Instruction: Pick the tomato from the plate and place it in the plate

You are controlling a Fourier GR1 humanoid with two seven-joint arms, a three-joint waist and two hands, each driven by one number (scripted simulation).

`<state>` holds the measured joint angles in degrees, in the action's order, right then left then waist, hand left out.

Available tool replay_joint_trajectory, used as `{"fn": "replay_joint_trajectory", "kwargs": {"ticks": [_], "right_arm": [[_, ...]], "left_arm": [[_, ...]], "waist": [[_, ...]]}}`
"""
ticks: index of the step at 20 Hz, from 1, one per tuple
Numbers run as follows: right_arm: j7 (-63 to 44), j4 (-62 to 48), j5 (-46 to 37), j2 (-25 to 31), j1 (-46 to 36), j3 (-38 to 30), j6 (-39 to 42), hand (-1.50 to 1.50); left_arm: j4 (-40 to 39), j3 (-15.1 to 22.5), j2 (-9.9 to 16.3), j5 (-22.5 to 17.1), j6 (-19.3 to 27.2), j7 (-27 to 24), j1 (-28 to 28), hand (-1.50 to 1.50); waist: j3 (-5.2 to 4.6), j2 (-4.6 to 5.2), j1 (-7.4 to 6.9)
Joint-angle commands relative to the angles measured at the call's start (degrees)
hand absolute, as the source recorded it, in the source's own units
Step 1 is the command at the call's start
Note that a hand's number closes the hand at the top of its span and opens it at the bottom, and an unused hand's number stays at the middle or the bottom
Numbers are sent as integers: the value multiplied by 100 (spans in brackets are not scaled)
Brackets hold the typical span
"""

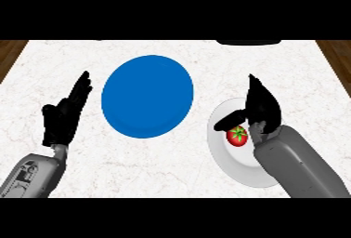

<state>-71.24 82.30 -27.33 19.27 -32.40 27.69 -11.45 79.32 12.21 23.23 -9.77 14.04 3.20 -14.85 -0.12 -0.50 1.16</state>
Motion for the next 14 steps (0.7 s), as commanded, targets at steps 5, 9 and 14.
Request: {"fn": "replay_joint_trajectory", "kwargs": {"ticks": [5, 9, 14], "right_arm": [[-1197, -58, 262, -110, 209, -108, 868, -150], [-1301, 20, 282, -185, 306, -121, 1000, -150], [-579, -615, 150, -388, 642, -263, 710, -150]], "left_arm": [[222, -26, 15, 49, -88, 190, -7, 0], [9, -117, -63, 105, -79, 105, -146, 0], [160, -42, -228, 185, -102, 160, -6, 0]], "waist": [[6, 18, -97], [4, 28, -62], [10, 46, -133]]}}
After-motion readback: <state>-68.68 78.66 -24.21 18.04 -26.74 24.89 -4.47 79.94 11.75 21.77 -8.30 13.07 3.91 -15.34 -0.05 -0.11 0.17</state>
